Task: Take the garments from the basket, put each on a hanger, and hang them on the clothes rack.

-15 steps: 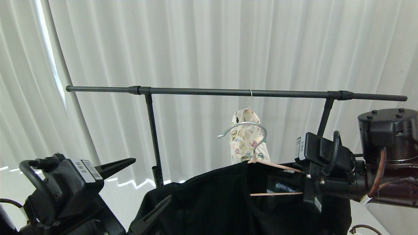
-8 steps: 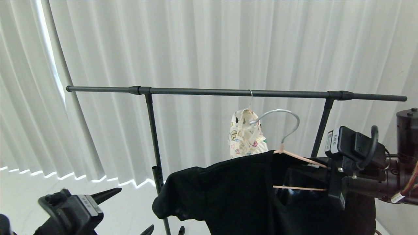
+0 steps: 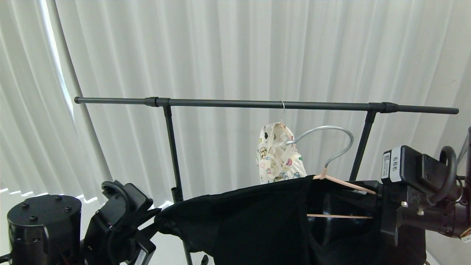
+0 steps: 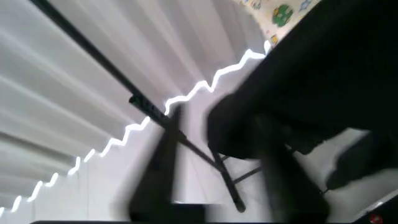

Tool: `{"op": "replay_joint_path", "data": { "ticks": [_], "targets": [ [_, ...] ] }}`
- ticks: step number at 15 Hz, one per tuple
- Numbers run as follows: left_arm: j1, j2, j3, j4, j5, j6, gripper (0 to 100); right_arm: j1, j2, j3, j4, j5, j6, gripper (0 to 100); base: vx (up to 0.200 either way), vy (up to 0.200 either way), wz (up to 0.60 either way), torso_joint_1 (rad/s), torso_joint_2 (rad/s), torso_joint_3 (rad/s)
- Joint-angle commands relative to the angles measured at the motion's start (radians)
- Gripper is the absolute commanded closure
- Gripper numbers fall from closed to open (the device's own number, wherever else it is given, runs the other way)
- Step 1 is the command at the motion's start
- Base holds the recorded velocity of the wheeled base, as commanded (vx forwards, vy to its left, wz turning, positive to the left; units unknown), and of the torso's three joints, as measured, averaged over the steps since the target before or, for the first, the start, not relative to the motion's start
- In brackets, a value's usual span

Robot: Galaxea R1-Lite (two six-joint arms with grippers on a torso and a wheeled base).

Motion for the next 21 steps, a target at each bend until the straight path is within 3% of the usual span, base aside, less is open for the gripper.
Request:
{"op": "replay_joint_path", "data": {
  "ticks": [1,3,4,9,10,14,17,21],
  "targets": [
    [0.070,0.018,0.016,0.000,0.009,0.001,100,-0.010,-0.012,0.016,-0.001,0.000,0.000,100,0.000,0.000,0.00,0.000,0.00,0.000],
    [0.210,0.019,0.027,0.000,0.018,0.009,100,-0.054,-0.034,0.031,-0.003,0.000,0.003,100,0.000,0.000,0.00,0.000,0.00,0.000],
    [0.225,0.015,0.027,0.000,0.018,0.009,100,-0.071,-0.038,0.031,-0.003,0.000,0.006,100,0.000,0.000,0.00,0.000,0.00,0.000],
    [0.176,-0.020,0.028,-0.005,0.018,0.007,100,-0.093,-0.046,0.031,-0.003,0.000,0.006,100,0.000,0.000,0.00,0.000,0.00,0.000],
    [0.175,-0.031,0.030,-0.005,0.018,0.006,0,-0.093,-0.046,0.031,-0.003,0.000,0.006,100,0.000,0.000,0.00,0.000,0.00,0.000],
    [0.175,-0.102,0.048,-0.005,-0.016,-0.043,0,-0.120,-0.046,0.033,-0.003,-0.003,0.006,100,0.000,0.000,0.00,0.000,0.00,0.000],
    [0.178,-0.217,0.038,-0.005,-0.157,-0.125,0,-0.217,-0.057,0.048,-0.001,-0.002,0.006,100,0.000,0.000,0.00,0.000,0.00,0.000],
    [0.179,-0.292,0.022,-0.005,-0.159,-0.194,0,-0.324,-0.115,0.139,0.002,-0.002,0.006,100,0.000,0.000,0.00,0.000,0.00,0.000]
  ]
}}
